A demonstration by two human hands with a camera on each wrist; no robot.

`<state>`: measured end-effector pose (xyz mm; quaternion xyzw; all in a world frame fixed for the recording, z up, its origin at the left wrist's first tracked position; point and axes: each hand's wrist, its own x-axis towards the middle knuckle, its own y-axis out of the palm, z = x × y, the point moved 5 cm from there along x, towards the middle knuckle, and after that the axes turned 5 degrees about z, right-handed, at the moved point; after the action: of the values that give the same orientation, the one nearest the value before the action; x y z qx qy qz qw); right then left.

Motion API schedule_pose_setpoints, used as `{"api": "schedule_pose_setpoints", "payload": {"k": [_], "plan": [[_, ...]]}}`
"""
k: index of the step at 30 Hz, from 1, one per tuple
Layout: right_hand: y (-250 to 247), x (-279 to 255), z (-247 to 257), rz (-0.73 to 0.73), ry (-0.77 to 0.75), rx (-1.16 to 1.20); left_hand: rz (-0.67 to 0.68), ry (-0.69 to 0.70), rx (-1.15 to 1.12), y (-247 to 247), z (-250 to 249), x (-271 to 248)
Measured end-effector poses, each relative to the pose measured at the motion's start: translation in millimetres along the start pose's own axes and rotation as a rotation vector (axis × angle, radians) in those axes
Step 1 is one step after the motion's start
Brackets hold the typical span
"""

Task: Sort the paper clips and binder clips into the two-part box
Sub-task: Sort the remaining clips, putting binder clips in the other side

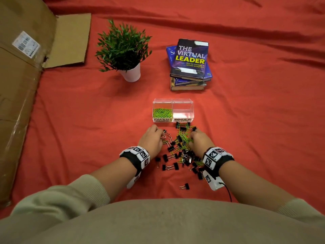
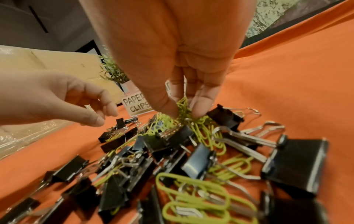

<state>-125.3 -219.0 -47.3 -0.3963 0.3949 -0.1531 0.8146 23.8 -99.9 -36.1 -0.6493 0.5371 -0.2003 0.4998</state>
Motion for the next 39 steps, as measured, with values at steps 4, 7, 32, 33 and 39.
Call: {"api": "schedule_pose_setpoints", "payload": {"k": [4, 7, 32, 33, 39], "plan": [[-8, -3, -7, 0.038, 0.062, 0.19, 0.105, -0.066, -0.013, 6, 7, 4], [-11, -2, -16, 0.064, 0.102, 0.498, 0.165, -0.043, 0.029, 14, 9, 3], [-73, 73, 115, 0.081, -0.105, 0.206, 0.246, -0.015, 0.043, 13, 16, 11], [-71, 75, 119, 0.077, -0.114, 0.158, 0.224, -0.02, -0.044, 9, 20, 10], [-60, 76, 117, 0.087, -0.143, 0.108, 0.144, -0.147, -0.373, -4, 43, 4]]}}
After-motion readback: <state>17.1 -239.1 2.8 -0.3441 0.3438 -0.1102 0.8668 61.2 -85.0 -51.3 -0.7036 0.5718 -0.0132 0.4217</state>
